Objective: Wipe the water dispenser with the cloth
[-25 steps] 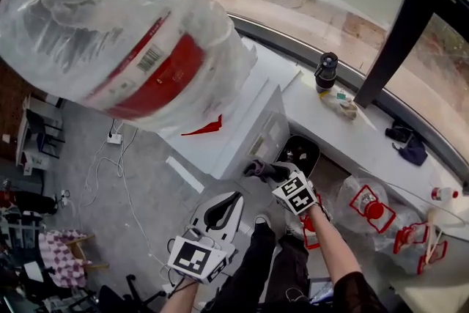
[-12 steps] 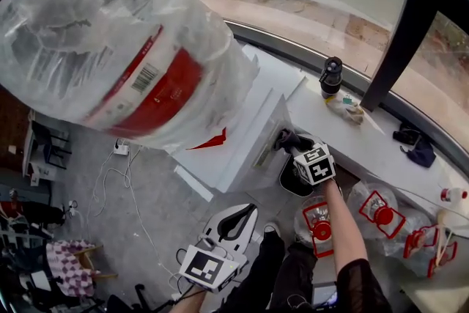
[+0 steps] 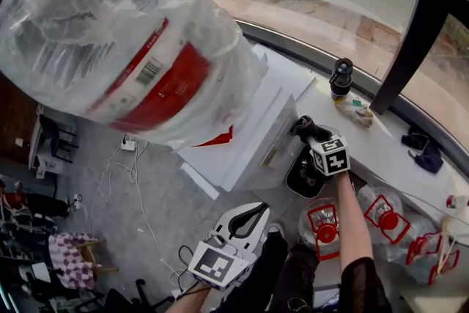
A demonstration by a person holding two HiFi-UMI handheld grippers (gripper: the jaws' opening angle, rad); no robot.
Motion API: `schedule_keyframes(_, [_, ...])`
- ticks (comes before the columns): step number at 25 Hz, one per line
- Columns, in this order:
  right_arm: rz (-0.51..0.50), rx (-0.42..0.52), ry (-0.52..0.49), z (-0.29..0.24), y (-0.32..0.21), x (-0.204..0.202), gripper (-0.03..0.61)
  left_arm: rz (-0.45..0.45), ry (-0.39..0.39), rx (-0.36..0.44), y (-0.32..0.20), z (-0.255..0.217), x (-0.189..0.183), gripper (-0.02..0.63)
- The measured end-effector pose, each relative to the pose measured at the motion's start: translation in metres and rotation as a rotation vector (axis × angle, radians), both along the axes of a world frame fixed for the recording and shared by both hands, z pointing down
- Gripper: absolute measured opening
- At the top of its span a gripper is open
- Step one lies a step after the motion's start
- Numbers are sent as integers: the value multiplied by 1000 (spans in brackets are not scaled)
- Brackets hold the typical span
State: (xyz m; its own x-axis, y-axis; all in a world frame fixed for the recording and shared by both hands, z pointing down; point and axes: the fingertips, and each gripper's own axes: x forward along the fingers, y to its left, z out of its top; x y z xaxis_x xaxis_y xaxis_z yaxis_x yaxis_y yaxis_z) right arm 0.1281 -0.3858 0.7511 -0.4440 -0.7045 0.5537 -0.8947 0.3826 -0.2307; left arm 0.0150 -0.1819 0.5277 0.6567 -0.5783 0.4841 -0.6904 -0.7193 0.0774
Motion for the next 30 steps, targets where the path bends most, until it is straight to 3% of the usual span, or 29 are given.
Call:
schedule_keyframes(7, [-94, -99, 16, 42, 92, -18, 104, 14, 6, 24, -6, 1, 7, 18])
schedule_keyframes(16, [-266, -223, -14, 114, 190, -94, 104, 57, -21, 33, -9, 31, 13, 18])
schedule_keyframes(23, [-386, -192, -7, 146, 190, -136, 104, 54, -45, 31, -8, 58, 13, 18])
schedule_keyframes(30, [-259, -241, -29, 171, 151, -132, 104, 44, -56, 12, -9, 74, 6, 18])
